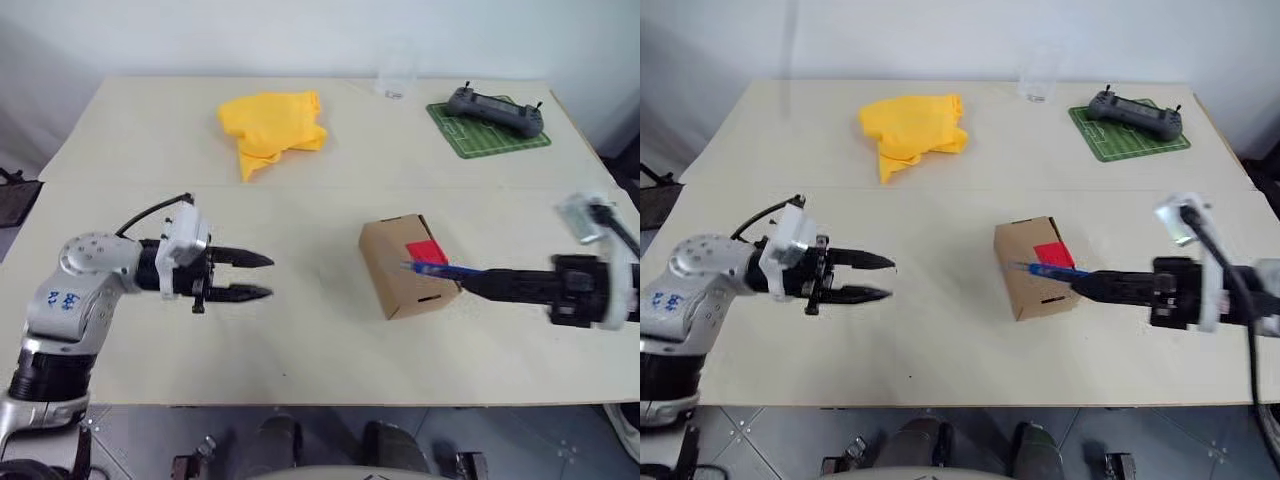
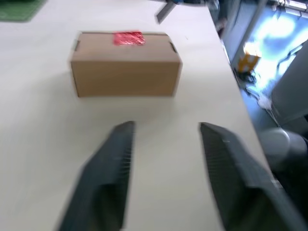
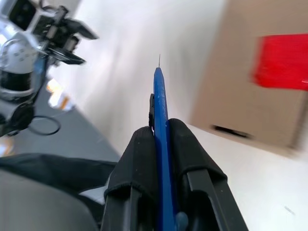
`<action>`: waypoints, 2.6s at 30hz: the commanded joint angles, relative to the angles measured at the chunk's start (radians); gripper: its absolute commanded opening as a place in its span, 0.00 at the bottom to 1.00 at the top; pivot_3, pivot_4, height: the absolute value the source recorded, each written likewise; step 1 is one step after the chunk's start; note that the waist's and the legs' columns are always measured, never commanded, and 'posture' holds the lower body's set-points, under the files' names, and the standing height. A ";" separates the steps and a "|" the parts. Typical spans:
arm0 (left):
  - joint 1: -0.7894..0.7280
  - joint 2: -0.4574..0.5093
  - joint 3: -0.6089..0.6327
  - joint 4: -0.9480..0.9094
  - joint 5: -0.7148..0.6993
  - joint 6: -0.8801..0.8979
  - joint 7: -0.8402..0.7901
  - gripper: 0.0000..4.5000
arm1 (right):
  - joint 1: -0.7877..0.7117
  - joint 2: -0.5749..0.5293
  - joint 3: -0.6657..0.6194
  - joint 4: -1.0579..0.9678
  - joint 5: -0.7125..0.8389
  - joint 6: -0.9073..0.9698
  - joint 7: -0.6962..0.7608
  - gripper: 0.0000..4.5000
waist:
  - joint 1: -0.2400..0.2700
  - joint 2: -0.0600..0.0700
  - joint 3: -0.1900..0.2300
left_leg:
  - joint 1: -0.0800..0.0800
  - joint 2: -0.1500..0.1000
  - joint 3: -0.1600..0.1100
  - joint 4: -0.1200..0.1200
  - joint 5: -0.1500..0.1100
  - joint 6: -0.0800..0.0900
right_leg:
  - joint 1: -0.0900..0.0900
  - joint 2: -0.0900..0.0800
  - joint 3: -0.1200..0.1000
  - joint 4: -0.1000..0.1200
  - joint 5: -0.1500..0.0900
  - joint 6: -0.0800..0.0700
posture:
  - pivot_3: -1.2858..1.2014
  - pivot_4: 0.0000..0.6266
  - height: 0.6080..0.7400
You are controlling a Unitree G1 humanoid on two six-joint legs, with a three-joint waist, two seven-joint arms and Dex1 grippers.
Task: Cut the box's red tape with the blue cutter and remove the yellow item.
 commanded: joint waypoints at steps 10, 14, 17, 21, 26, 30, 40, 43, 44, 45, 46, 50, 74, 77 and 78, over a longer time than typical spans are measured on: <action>-0.415 -0.403 -0.214 0.410 0.207 -0.174 0.104 0.00 | 0.288 0.137 -0.202 -0.436 0.018 -0.389 -0.564 0.02 | -0.027 -0.003 0.000 | -0.001 -0.001 0.002 0.001 0.000 0.000 | -0.002 0.001 -0.001 0.001 0.000 0.000 | 0.52 0.24 1.00; -0.430 -0.442 -0.261 0.395 0.268 -0.153 0.150 0.00 | 0.192 0.074 -0.042 -0.491 0.014 -0.498 -0.714 0.02 | -0.039 -0.002 0.000 | 0.001 -0.001 0.004 0.001 0.000 0.000 | -0.002 0.001 0.001 0.002 0.000 0.000 | 0.52 0.24 1.00; -0.431 -0.436 -0.296 0.388 0.329 -0.158 0.175 0.00 | 0.107 0.028 0.046 -0.478 0.018 -0.544 -0.759 0.02 | -0.042 -0.002 0.000 | 0.000 -0.001 0.004 0.001 0.000 0.000 | -0.002 0.001 0.001 0.002 0.000 0.000 | 0.52 0.24 1.00; -0.443 -0.458 -0.328 0.404 0.395 -0.164 0.228 0.00 | 0.039 -0.017 0.108 -0.429 0.018 -0.540 -0.747 0.02 | -0.032 -0.003 0.000 | 0.000 0.000 0.003 0.002 0.000 0.000 | -0.002 0.001 0.001 0.002 0.000 0.000 | 0.52 0.24 1.00; -0.461 -0.510 -0.338 0.439 0.447 -0.173 0.306 0.00 | -0.010 -0.051 0.192 -0.376 0.018 -0.513 -0.753 0.02 | -0.019 -0.003 0.001 | -0.003 0.000 0.002 0.004 0.000 0.000 | -0.002 0.001 0.000 0.000 0.000 0.000 | 0.52 0.24 1.00; -0.466 -0.548 -0.325 0.456 0.453 -0.174 0.350 0.00 | -0.044 -0.033 0.225 -0.361 0.018 -0.519 -0.781 0.02 | -0.020 -0.003 0.001 | -0.003 0.000 0.001 0.004 0.000 0.000 | -0.002 0.001 -0.001 0.000 0.000 0.000 | 0.52 0.24 1.00; -0.447 -0.558 -0.382 0.490 0.498 -0.104 0.333 0.00 | -0.134 0.009 0.317 -0.332 0.018 -0.500 -0.791 0.02 | -0.023 -0.003 0.001 | -0.004 0.000 0.001 0.004 0.000 0.000 | -0.002 0.001 -0.002 0.000 0.000 0.000 | 0.52 0.24 1.00; -0.447 -0.568 -0.389 0.504 0.500 -0.077 0.329 0.00 | -0.195 0.022 0.373 -0.305 0.018 -0.491 -0.804 0.02 | -0.022 -0.003 0.000 | -0.004 0.000 0.001 0.004 0.000 0.000 | -0.002 0.001 -0.002 0.000 0.000 0.000 | 0.52 0.24 1.00; -0.448 -0.577 -0.380 0.501 0.488 -0.058 0.330 0.00 | -0.217 0.021 0.391 -0.294 0.018 -0.488 -0.813 0.02 | -0.022 -0.003 0.000 | -0.004 0.000 0.001 0.004 0.000 0.000 | -0.002 0.001 -0.002 0.000 0.000 0.000 | 0.52 0.24 1.00; -0.450 -0.583 -0.375 0.500 0.482 -0.046 0.332 0.00 | -0.239 0.015 0.408 -0.285 0.018 -0.480 -0.819 0.02 | -0.022 -0.003 0.000 | -0.004 0.000 0.001 0.004 0.000 0.000 | -0.002 0.000 -0.002 0.000 0.000 0.000 | 0.52 0.24 1.00; -0.453 -0.585 -0.376 0.502 0.486 -0.043 0.333 0.00 | -0.255 0.015 0.422 -0.278 0.018 -0.473 -0.821 0.02 | -0.022 -0.003 0.000 | -0.004 0.000 0.001 0.005 0.000 0.000 | -0.002 0.000 -0.002 0.000 0.000 0.000 | 0.52 0.24 1.00; -0.459 -0.583 -0.384 0.513 0.503 -0.046 0.331 0.00 | -0.295 0.032 0.464 -0.260 0.018 -0.450 -0.824 0.02 | -0.021 -0.003 0.000 | -0.004 0.000 0.001 0.006 0.000 0.000 | -0.002 0.000 -0.002 0.001 0.000 0.000 | 0.52 0.24 1.00; -0.433 -0.567 -0.413 0.467 0.531 -0.013 0.336 0.00 | -0.279 0.131 0.512 -0.243 0.018 -0.409 -0.889 0.02 | -0.022 -0.003 0.000 | -0.004 0.000 0.001 0.007 0.000 0.001 | -0.002 0.001 -0.001 0.002 0.001 0.000 | 0.52 0.24 1.00; -0.432 -0.567 -0.428 0.469 0.546 -0.009 0.344 0.00 | -0.267 0.132 0.501 -0.244 0.018 -0.393 -0.872 0.02 | -0.022 -0.003 0.000 | -0.004 0.000 0.001 0.007 0.000 0.001 | -0.002 0.000 -0.001 0.002 0.000 0.000 | 0.52 0.24 1.00; -0.431 -0.566 -0.437 0.472 0.554 -0.005 0.347 0.00 | -0.268 0.131 0.497 -0.241 0.018 -0.385 -0.864 0.02 | -0.022 -0.003 0.000 | -0.004 0.000 0.001 0.007 0.000 0.001 | -0.002 0.000 -0.001 0.002 0.000 0.000 | 0.52 0.24 1.00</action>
